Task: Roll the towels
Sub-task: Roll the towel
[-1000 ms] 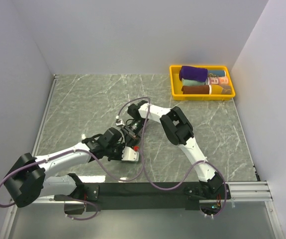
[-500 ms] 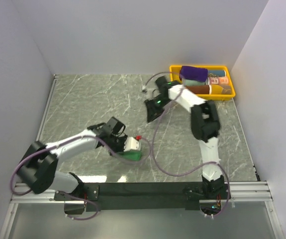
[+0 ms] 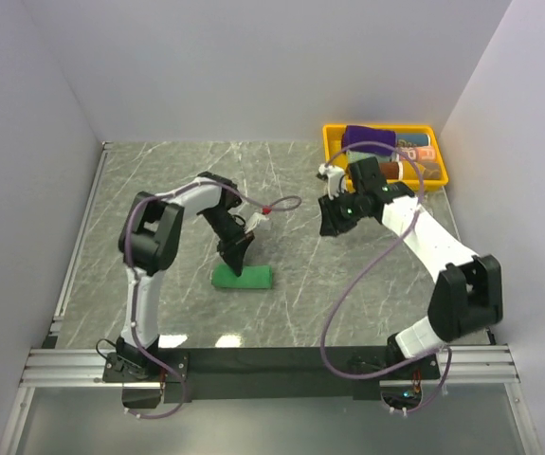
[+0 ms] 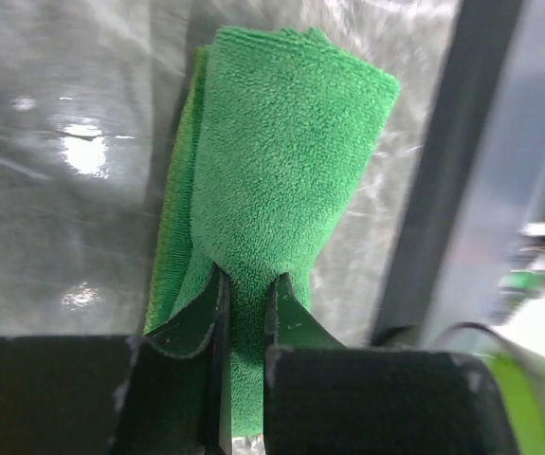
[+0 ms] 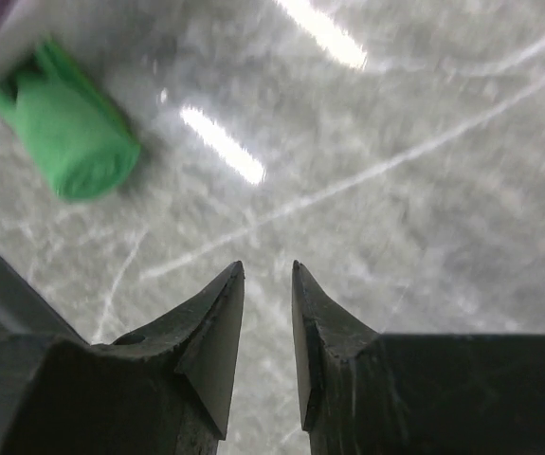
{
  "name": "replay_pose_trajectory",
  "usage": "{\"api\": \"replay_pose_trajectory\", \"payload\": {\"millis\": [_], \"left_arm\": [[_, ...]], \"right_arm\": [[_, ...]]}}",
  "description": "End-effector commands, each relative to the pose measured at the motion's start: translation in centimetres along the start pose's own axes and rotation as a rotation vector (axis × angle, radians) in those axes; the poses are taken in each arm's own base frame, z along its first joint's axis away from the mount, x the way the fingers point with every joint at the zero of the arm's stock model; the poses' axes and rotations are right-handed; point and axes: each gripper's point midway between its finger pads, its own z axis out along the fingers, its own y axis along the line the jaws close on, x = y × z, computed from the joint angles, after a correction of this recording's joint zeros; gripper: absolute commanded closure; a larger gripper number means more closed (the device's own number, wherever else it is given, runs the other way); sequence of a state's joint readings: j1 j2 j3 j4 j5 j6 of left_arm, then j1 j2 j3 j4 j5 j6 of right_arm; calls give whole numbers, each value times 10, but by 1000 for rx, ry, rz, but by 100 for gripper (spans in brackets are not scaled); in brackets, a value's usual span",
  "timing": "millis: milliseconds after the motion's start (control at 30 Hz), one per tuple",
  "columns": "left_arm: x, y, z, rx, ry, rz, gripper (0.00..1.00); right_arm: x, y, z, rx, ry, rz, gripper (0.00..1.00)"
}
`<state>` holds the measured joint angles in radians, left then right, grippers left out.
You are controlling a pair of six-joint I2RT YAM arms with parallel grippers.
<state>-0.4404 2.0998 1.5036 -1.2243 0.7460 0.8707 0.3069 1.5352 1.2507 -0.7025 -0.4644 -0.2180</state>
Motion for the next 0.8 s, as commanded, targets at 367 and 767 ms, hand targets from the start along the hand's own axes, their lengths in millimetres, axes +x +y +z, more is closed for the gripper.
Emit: {"api": "replay_pose_trajectory", "payload": {"millis": [367, 767], "left_arm": [[27, 76, 29, 81, 87, -117, 99], [37, 67, 43, 164, 91, -185, 99]], "right_arm": [[7, 98, 30, -1, -4, -524, 54], [4, 182, 104, -37, -15, -927, 50]]}}
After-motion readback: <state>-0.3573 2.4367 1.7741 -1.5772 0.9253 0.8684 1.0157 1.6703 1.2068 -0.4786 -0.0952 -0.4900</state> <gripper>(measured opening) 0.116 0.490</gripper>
